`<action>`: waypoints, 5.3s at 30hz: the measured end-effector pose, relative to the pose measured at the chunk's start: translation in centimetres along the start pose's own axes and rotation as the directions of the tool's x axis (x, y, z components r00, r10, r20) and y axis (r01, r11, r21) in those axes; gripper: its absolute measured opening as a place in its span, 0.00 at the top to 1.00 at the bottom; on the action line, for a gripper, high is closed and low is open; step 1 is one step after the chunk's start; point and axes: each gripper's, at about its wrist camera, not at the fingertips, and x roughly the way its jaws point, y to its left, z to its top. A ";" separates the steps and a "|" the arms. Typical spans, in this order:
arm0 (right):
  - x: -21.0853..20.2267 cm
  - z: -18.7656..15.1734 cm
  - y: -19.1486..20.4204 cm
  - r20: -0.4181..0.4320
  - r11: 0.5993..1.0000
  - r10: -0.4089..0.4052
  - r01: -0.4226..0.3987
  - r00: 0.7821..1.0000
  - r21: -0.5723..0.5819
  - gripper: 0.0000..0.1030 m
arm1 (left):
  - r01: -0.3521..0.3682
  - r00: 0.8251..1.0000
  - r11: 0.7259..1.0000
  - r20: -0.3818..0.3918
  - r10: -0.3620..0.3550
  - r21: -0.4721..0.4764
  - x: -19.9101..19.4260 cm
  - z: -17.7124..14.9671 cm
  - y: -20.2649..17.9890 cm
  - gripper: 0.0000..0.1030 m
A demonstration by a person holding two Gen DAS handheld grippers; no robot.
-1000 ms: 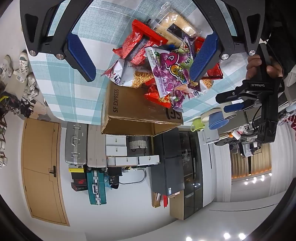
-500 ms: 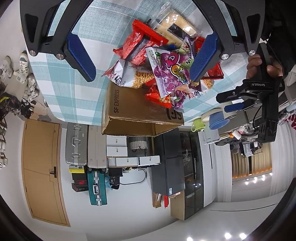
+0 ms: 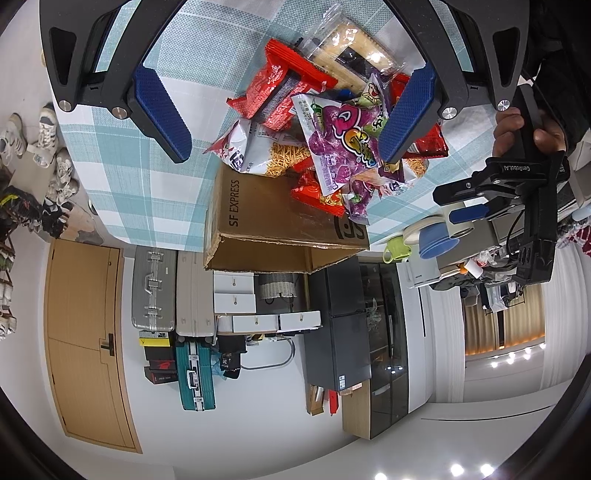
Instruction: Organize snacks
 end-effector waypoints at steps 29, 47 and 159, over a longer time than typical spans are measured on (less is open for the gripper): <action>4.4 -0.6 2.7 -0.241 0.996 0.090 -0.093 0.966 -0.002 0.00 | 0.115 0.984 0.992 -0.142 -0.107 0.051 -1.4 -1.4 -2.7 0.01; 4.7 -0.1 2.6 -0.241 0.995 0.098 -0.101 0.966 0.000 0.00 | 0.095 0.981 0.992 -0.178 -0.080 0.080 0.0 -2.1 -3.4 0.01; 6.2 10.3 -2.6 -0.084 0.993 0.074 -0.066 0.994 0.099 0.49 | -0.009 0.993 1.000 -0.120 0.011 0.017 7.3 11.4 -3.9 0.65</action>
